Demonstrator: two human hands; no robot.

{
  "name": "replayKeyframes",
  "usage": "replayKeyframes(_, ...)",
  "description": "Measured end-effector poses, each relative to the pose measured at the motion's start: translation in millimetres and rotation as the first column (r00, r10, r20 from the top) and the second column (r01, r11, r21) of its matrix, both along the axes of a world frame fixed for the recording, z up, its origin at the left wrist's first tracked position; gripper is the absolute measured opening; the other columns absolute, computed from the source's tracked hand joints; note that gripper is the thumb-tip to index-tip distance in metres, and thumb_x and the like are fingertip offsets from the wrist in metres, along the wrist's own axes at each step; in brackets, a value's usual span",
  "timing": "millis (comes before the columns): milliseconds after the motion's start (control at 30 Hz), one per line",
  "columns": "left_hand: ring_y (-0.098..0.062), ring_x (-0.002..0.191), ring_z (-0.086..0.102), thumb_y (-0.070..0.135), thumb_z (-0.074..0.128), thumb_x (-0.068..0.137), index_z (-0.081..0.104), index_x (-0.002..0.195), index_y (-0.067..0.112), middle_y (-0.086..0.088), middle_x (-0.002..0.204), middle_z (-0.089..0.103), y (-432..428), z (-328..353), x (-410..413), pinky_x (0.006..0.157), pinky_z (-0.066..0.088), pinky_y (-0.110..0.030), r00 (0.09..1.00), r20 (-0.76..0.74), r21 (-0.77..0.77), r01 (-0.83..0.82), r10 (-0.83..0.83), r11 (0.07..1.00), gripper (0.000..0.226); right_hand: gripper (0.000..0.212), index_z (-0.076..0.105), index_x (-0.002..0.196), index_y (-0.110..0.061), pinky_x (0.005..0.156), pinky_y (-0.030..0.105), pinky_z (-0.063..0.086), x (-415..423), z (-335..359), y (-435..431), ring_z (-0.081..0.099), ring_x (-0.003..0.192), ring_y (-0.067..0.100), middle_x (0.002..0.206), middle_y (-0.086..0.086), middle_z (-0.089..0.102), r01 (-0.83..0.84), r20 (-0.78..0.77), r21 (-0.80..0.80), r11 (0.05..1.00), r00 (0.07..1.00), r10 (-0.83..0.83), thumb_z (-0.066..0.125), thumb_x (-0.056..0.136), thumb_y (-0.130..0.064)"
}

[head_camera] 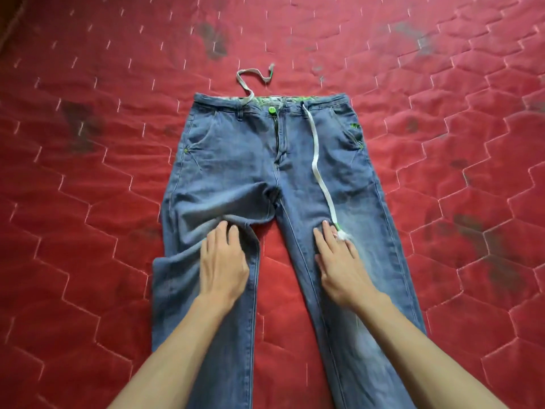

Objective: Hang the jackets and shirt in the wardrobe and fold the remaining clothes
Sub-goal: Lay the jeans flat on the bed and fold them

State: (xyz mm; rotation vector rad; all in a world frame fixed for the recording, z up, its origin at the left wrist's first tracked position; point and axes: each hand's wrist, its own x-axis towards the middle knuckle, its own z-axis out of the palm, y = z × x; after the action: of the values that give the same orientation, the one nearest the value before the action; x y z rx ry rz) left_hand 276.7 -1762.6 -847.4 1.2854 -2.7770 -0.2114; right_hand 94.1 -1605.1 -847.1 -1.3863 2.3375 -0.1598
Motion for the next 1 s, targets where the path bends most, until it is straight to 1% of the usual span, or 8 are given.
replayKeyframes(133,-0.033,0.085,0.055,0.009,0.052,0.084,0.063,0.097,0.01,-0.012,0.092,0.057,-50.3,22.7,-53.0,0.071,0.046,-0.045,0.945,-0.307,-0.014,-0.121,0.11,0.993,0.017,0.041,0.064,0.117,-0.004,0.086,0.051,0.052,-44.8,4.3,-59.2,0.061,0.105,0.042,0.119,0.019,0.063,0.058,-0.029,-0.26,0.964,0.997,-0.068,0.039,0.086,-0.015)
replayKeyframes(200,-0.033,0.091,0.055,0.005,0.054,0.086,0.064,0.106,0.009,-0.013,0.101,0.059,-83.2,27.9,-74.0,0.072,0.047,-0.045,0.935,-0.347,-0.012,-0.085,0.075,0.996,0.023,0.031,0.068,0.104,-0.007,0.074,0.047,0.052,-64.9,11.0,-88.5,0.059,0.085,0.039,0.099,0.014,0.064,0.147,-0.06,-0.369,0.918,0.982,-0.181,0.047,0.082,-0.012)
replayKeyframes(367,-0.033,0.147,0.026,0.023,0.045,0.101,0.04,0.15,0.017,-0.013,0.159,0.031,-165.7,15.0,-112.4,0.115,0.027,-0.05,0.991,0.069,0.15,0.106,-0.118,0.983,0.05,0.034,0.056,0.125,-0.005,0.095,0.051,0.04,-127.8,20.0,-148.7,0.049,0.114,0.043,0.127,0.021,0.052,0.468,-0.051,-0.28,0.838,0.865,-0.5,0.054,0.094,-0.019)
replayKeyframes(467,-0.025,0.154,-0.002,0.044,0.026,0.106,0.004,0.159,0.026,-0.004,0.167,-0.005,-188.0,3.0,-134.9,0.122,0.009,-0.048,0.938,0.273,0.259,0.141,-0.213,0.956,0.061,0.056,0.04,0.139,-0.002,0.106,0.05,0.033,-168.4,20.3,-169.7,0.038,0.13,0.044,0.141,0.024,0.041,0.691,0.02,-0.092,0.717,0.721,-0.693,0.058,0.095,-0.031)
replayKeyframes(567,-0.023,0.154,-0.008,0.047,0.023,0.105,-0.003,0.158,0.027,-0.002,0.166,-0.014,-207.7,-0.6,-159.7,0.122,0.006,-0.05,0.93,0.304,0.231,0.137,-0.205,0.963,0.062,0.068,0.039,0.139,-0.001,0.106,0.047,0.034,-198.1,17.4,-185.0,0.04,0.128,0.043,0.138,0.026,0.045,0.72,0.027,-0.079,0.689,0.693,-0.721,0.065,0.091,-0.041)
replayKeyframes(800,-0.025,0.154,-0.002,0.046,0.036,0.102,0.006,0.159,0.026,-0.004,0.167,-0.006,-245.3,8.3,-199.0,0.12,0.013,-0.053,0.928,0.287,0.298,0.15,-0.238,0.943,0.068,0.017,0.071,0.076,-0.02,0.084,0.043,0.058,-240.2,34.3,-222.9,0.071,0.088,0.024,0.085,0.002,0.075,0.84,0.432,-0.082,0.536,0.515,-0.741,0.081,0.07,-0.033)
replayKeyframes(933,-0.025,0.147,0.029,0.032,0.05,0.098,0.041,0.15,0.018,-0.011,0.158,0.034,-225.1,6.0,-180.6,0.118,0.023,-0.041,0.985,-0.152,0.358,0.13,-0.08,0.925,0.055,0.014,0.068,0.077,-0.014,0.077,0.043,0.057,-219.6,59.6,-244.8,0.063,0.073,0.021,0.074,-0.001,0.069,0.871,0.499,-0.173,0.46,0.48,-0.722,0.067,0.067,-0.023)
replayKeyframes(1000,-0.02,0.122,0.059,0.024,0.056,0.097,0.064,0.128,0.015,-0.007,0.132,0.064,-218.7,12.3,-174.2,0.104,0.04,-0.026,0.873,-0.457,0.487,0.087,0.169,0.869,0.033,0.012,0.066,0.078,-0.015,0.074,0.042,0.054,-198.1,80.7,-264.1,0.056,0.071,0.019,0.072,-0.002,0.064,0.849,0.513,-0.239,0.471,0.522,-0.681,0.06,0.069,-0.022)
